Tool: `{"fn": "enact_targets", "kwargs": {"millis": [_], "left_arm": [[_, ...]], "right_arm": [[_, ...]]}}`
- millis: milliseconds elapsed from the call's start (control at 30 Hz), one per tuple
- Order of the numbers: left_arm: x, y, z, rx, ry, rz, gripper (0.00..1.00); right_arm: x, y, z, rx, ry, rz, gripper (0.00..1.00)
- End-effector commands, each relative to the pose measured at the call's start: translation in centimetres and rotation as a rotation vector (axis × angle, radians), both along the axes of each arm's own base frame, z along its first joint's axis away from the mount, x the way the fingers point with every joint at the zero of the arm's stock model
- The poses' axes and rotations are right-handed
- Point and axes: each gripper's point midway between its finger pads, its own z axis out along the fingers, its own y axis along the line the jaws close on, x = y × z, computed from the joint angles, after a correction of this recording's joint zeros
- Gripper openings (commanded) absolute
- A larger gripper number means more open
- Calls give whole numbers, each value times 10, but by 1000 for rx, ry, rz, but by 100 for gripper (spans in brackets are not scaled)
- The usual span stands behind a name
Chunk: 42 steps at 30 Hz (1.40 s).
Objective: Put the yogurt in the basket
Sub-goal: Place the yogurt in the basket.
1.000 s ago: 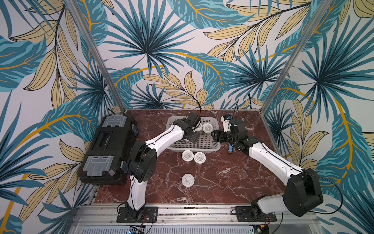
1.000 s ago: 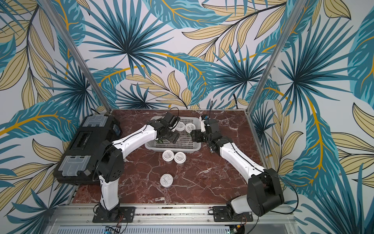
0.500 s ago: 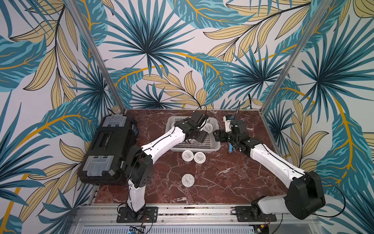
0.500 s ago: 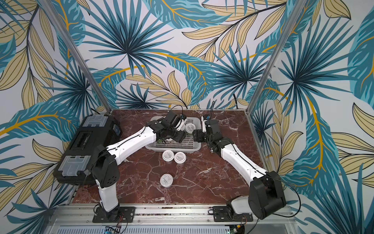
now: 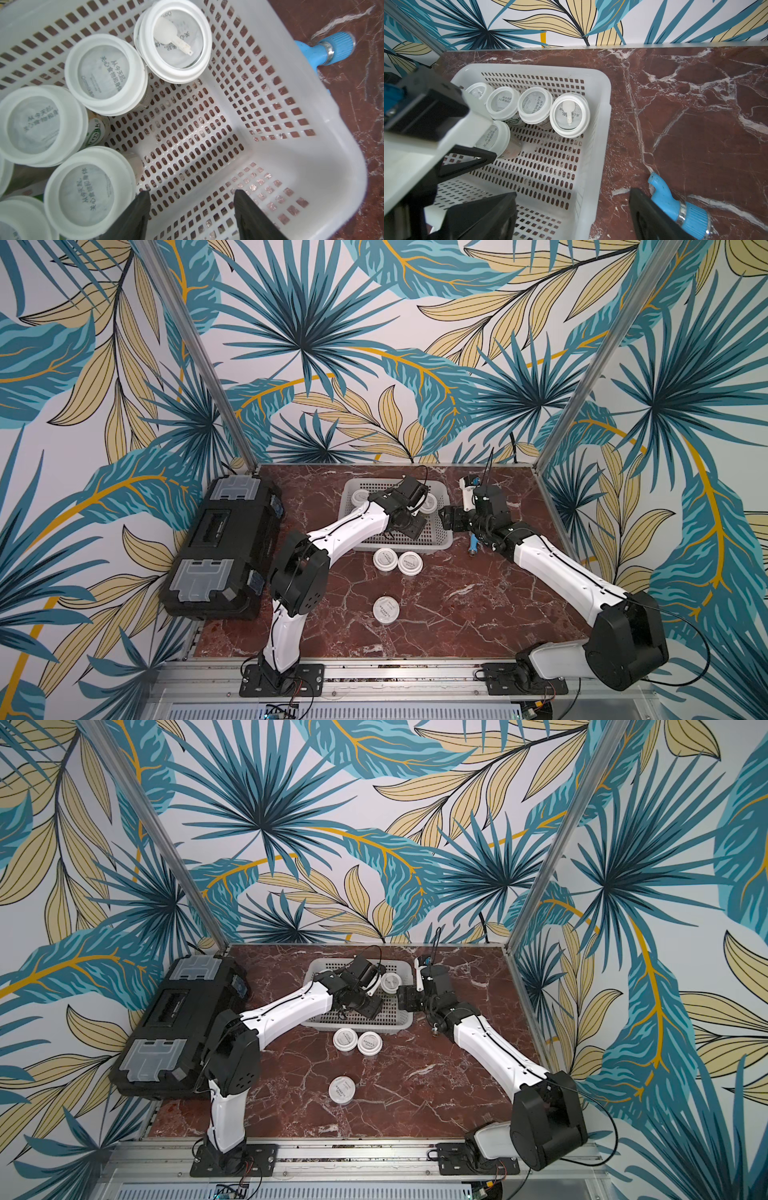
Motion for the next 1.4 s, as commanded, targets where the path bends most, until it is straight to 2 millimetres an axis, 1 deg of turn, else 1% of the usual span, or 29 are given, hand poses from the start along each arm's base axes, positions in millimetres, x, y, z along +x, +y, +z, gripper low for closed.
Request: {"fn": "enact_targets", "kwargs": {"millis": [0, 200, 733, 1100, 1367], "left_arm": [[8, -1, -1, 3, -13, 15, 68], [10, 2, -16, 29, 11, 18, 68], [18, 15, -40, 51, 49, 41, 68], [21, 18, -45, 50, 59, 46, 68], [20, 14, -40, 40, 42, 33, 68]], "right_arm": [[-3, -2, -1, -9, -8, -2, 87], [-3, -1, -1, -7, -5, 0, 87], [-1, 2, -3, 4, 0, 11, 87], [-1, 4, -5, 8, 6, 17, 87], [0, 5, -7, 8, 11, 20, 87]]}}
